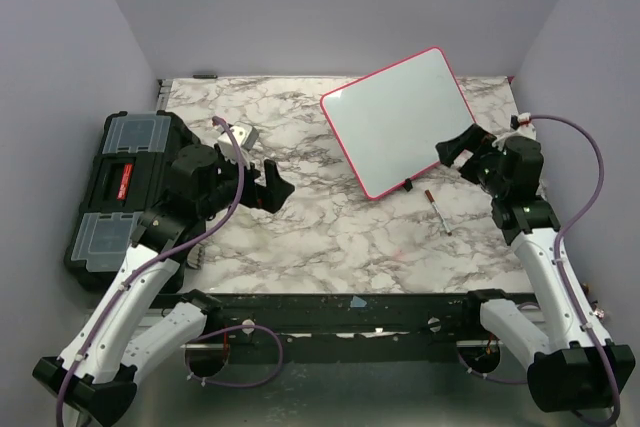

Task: Write a sentence on the whiteboard
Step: Open the whiteboard marker at the center of the board.

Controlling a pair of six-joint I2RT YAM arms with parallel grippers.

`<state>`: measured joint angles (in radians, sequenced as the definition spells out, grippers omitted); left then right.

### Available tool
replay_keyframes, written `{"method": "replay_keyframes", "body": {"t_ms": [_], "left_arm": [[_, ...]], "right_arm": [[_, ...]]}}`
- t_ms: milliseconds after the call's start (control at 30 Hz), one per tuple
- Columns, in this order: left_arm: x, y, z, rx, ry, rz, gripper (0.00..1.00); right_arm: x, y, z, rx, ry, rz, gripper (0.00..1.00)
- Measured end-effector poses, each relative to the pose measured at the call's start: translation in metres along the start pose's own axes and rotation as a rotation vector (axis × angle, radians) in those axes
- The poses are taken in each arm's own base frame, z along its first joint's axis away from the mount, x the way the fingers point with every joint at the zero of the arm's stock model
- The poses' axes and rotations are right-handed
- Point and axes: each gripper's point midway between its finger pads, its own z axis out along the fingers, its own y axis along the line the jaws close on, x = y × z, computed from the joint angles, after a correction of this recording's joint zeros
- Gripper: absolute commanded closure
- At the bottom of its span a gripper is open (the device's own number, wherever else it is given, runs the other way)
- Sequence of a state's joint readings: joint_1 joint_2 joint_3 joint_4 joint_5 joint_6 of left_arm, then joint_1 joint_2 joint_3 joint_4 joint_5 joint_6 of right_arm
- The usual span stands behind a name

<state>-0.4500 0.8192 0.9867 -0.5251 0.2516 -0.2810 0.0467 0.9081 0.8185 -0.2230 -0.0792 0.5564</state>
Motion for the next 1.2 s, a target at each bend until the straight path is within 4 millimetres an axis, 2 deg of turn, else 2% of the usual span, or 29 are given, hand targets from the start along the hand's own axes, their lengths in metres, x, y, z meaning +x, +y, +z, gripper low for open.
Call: {"method": "replay_keyframes", "body": {"t_ms": [133,367,533,867,1167,1200], "left_arm": [[0.013,0.002,-0.004,-0.019,0.044,-0.008,0.02],[0.037,0.01,-0.012,-0.052,0.064,-0.01,0.02],[0.052,0.018,-0.009,-0.076,0.1,-0.019,0.02],[0.048,0.024,-0.012,-0.115,0.074,-0.014,0.02],[0.047,0.027,-0.012,-0.135,0.069,-0.012,0.02],[0.047,0.027,-0.012,-0.137,0.068,-0.012,0.03]], "right_arm": [[0.03,-0.031,-0.005,0.133,0.081,0.038,0.0],[0.084,-0.068,-0.013,0.279,0.248,0.084,0.0],[0.103,-0.088,-0.01,0.381,0.318,0.085,0.0],[0.138,-0.118,-0.003,0.51,0.44,0.088,0.01],[0.162,-0.134,0.004,0.553,0.518,0.063,0.13],[0.165,-0.137,0.005,0.559,0.531,0.059,0.16]]}}
